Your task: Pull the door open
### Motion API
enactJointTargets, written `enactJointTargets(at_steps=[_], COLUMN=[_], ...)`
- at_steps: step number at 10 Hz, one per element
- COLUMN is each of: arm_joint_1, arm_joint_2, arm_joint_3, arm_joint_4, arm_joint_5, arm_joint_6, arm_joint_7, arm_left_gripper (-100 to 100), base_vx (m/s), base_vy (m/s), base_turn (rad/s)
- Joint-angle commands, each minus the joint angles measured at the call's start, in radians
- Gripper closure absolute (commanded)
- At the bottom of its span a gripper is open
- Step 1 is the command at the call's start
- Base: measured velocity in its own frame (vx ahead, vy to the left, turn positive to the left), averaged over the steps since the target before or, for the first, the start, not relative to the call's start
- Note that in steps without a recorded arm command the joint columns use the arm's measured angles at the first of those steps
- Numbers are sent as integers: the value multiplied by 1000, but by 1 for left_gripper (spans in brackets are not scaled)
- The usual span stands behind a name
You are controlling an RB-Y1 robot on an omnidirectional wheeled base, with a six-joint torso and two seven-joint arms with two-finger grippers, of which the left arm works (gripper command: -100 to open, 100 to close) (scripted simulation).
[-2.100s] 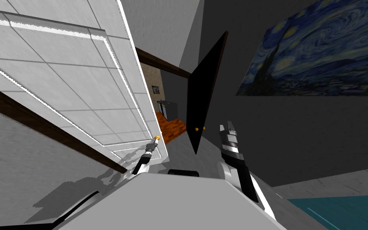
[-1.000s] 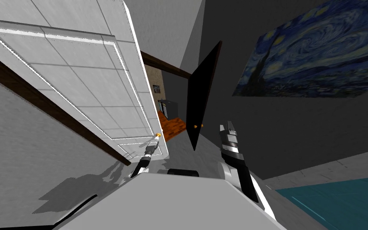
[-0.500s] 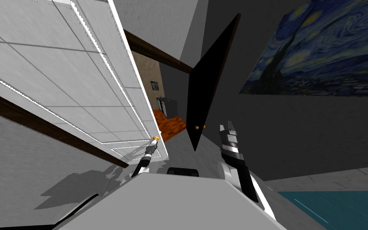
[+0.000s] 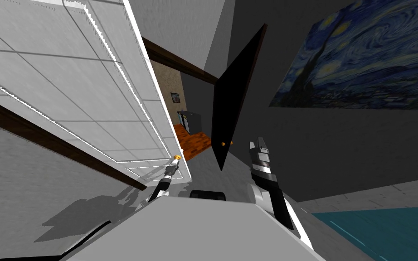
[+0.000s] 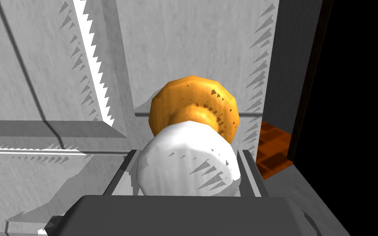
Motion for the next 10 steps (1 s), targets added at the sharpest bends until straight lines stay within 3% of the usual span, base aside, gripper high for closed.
enactJointTargets(at_steps=[1,6,8,9,10], arm_joint_1=[11,42,51,49,60], arm_joint_2=[17,77,94,87,98], arm_joint_3=[-23,-98,-119,-115,-130], arm_joint_4=[-5,-19,-23,-14,-6], arm_joint_5=[-13,-56,-68,-64,-70], arm_joint_6=[-17,-68,-82,-72,-96], arm_joint_7=[26,110,133,126,143], arm_left_gripper=[100,100,100,100,100], base_vx=[-211,-221,-194,-79,-123], base_vy=[87,57,68,28,11], base_turn=[-157,-105,-88,-26,-114])
